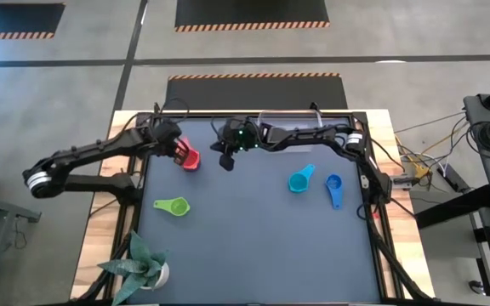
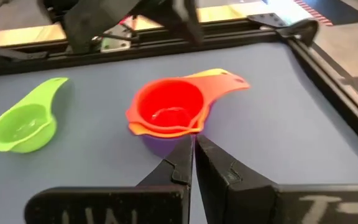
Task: Nest measuring cups in basket
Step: Adjust the stacked measuring cups
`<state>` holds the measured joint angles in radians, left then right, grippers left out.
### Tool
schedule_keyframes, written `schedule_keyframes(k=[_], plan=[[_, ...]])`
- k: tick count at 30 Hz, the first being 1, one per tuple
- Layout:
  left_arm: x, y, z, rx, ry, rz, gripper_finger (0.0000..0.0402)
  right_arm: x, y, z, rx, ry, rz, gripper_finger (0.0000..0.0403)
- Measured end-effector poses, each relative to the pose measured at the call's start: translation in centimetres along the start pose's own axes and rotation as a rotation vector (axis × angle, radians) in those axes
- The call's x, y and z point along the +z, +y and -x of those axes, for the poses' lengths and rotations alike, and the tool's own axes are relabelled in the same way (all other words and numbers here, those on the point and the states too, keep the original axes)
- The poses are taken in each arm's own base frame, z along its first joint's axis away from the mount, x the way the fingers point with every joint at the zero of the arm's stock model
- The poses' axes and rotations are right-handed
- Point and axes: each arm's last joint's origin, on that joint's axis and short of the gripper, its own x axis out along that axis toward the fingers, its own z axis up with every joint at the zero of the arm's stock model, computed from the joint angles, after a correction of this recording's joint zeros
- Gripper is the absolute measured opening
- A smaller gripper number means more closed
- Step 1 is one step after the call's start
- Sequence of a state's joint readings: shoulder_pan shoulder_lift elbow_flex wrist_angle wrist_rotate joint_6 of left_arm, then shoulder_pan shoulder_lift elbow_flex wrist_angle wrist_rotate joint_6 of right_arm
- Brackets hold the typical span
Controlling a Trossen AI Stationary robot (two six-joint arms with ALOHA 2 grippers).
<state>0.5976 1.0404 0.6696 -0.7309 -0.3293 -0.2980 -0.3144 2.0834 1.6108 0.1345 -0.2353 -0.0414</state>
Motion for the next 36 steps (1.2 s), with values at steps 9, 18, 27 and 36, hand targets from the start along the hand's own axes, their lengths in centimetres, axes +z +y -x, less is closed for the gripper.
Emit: schedule_keyframes(k=[9, 18, 27, 36], plan=[[-1.0, -0.5, -2.3, -0.017, -0.035, 0.026, 0.0, 0.5, -2.3, 0.6, -0.043, 0.004, -0.029, 0.0009], [-1.0, -1.3, -4.3, -0.01, -0.01, 0.022, 0.0, 0.7, -2.3, 0.7, -0.044, -0.002, -0.034, 0.0009], [-0.1, -2.1, -5.1, -0.075, -0.004, 0.013, 0.0, 0.7, -2.4, 0.7, -0.044, -0.001, -0.023, 0.0009], [0.0, -3.5, -4.5, -0.174, 0.013, 0.068, 0.0, 0.6, -2.3, 0.7, -0.043, 0.015, -0.015, 0.0009]])
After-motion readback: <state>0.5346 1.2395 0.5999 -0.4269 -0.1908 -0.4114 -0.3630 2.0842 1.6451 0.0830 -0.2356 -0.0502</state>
